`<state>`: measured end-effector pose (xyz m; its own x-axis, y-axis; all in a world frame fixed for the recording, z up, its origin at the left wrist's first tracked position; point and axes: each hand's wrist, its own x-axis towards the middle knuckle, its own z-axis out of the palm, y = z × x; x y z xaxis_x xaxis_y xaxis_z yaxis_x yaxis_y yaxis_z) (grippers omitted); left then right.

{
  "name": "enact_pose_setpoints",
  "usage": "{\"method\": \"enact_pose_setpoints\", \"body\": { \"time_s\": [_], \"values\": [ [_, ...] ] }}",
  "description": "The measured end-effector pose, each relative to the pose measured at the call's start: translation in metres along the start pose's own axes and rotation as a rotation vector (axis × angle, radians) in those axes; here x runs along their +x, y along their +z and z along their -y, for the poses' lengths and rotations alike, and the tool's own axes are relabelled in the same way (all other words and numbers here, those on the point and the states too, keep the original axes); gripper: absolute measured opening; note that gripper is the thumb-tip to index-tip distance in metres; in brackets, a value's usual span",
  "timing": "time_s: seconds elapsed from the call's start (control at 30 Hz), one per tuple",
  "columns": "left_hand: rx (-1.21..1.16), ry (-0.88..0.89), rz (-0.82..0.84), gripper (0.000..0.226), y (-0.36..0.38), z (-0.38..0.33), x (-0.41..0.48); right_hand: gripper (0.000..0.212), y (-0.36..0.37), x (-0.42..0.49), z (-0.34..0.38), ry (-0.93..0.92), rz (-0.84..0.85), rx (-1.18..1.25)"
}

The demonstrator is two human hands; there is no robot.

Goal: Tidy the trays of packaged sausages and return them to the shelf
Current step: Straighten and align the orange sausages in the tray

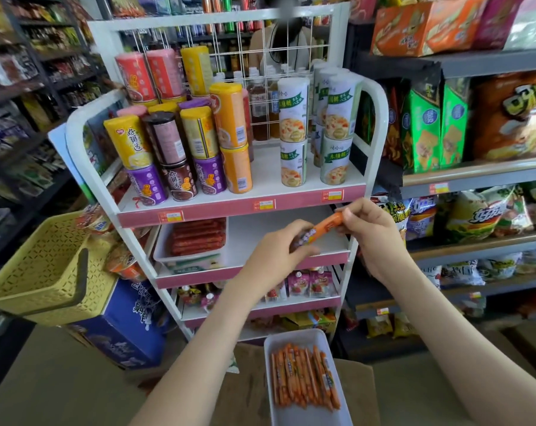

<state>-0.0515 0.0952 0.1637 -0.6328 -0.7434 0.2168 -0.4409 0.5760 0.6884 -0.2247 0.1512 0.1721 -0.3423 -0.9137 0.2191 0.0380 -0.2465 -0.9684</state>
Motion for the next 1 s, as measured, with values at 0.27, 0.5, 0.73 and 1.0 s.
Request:
{"method": "enact_pose_setpoints", "body": {
  "time_s": [0.27,0.5,0.73,1.0],
  "values": [
    [-0.832,-0.002,-0.161,0.023,-0.005,-0.006,-0.008,0.029,-0.004,0.006,-0.016,0.281,-0.24,0.516],
    [-0.602,0.099,-0.363,0.007,0.013,-0.028,0.002,0.012,0.005,-0.002,-0.017,0.226,-0.052,-0.064],
    [-0.07,0.156,-0.299,0.017,0.023,-0.013,0.005,0.029,0.026,-0.014,0.017,-0.35,0.13,-0.423],
    [-0.085,0.04,-0.115,0.015,0.025,-0.004,-0.003,0.023,0.011,-0.006,-0.006,0.022,-0.033,0.126]
  ]
}}
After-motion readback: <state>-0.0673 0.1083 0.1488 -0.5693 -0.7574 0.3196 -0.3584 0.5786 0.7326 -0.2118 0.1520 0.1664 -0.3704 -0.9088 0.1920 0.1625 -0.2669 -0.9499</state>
